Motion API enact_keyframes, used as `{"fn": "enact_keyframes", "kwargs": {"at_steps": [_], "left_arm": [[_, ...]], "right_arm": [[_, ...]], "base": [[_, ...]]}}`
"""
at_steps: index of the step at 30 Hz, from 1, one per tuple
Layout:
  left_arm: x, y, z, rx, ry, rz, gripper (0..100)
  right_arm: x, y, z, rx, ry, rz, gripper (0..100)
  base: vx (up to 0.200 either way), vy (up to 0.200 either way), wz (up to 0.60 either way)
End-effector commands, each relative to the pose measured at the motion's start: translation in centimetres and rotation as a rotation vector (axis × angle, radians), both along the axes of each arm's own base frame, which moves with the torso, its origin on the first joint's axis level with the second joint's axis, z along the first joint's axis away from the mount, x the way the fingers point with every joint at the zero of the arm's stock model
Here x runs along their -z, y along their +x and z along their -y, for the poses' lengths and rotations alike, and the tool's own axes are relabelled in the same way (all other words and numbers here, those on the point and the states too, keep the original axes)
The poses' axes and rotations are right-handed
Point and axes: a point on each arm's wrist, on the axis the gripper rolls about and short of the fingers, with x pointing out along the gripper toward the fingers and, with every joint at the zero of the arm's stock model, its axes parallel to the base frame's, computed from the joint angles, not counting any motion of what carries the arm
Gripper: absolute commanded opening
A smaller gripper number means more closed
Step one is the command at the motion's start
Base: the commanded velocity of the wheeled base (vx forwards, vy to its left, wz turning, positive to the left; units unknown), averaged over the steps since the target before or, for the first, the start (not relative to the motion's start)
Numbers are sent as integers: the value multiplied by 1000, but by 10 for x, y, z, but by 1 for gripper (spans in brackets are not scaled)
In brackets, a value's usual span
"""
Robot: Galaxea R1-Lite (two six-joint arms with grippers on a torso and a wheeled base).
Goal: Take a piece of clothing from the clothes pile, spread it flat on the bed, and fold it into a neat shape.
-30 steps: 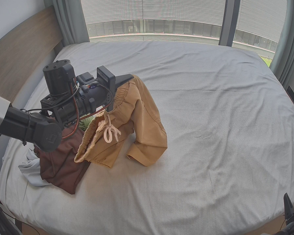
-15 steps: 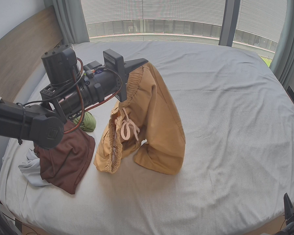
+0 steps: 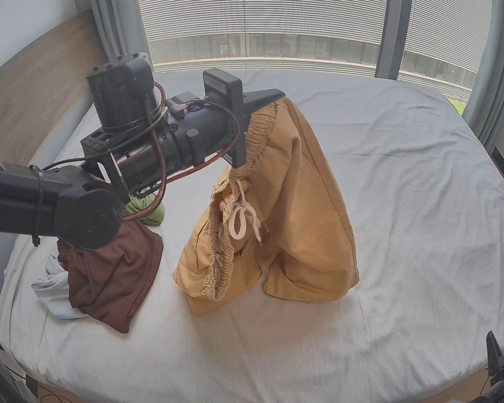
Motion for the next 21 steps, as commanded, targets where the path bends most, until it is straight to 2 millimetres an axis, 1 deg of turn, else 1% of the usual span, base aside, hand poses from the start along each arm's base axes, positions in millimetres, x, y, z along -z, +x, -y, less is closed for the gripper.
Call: {"fn": "enact_keyframes", "kwargs": {"at_steps": [1, 5, 10, 12, 13, 15, 16, 21], "left_arm": [[0, 1, 14, 28, 1, -3, 0], [-2, 1, 27, 46, -13, 3, 0], [-6, 0, 41, 90, -77, -49, 0], [-7, 0, 43, 97, -88, -56, 0], [-11, 0, 47, 113, -121, -74, 0], [-11, 0, 47, 115, -127, -78, 0], [-16, -2, 49, 131, -157, -90, 0], [-27, -9, 56, 172, -204, -101, 0]], "right_arm": [[5, 0, 0, 0, -1, -1, 100], [5, 0, 0, 0, -1, -1, 100], [5, 0, 0, 0, -1, -1, 100], [5, 0, 0, 0, -1, -1, 100], [5, 0, 0, 0, -1, -1, 100], [5, 0, 0, 0, -1, -1, 100], [5, 0, 0, 0, -1, -1, 100], [5, 0, 0, 1, -3, -1, 100]], "base": [[0, 0, 0], [0, 0, 0], [0, 0, 0], [0, 0, 0], [0, 0, 0], [0, 0, 0], [0, 0, 0], [0, 0, 0]]}}
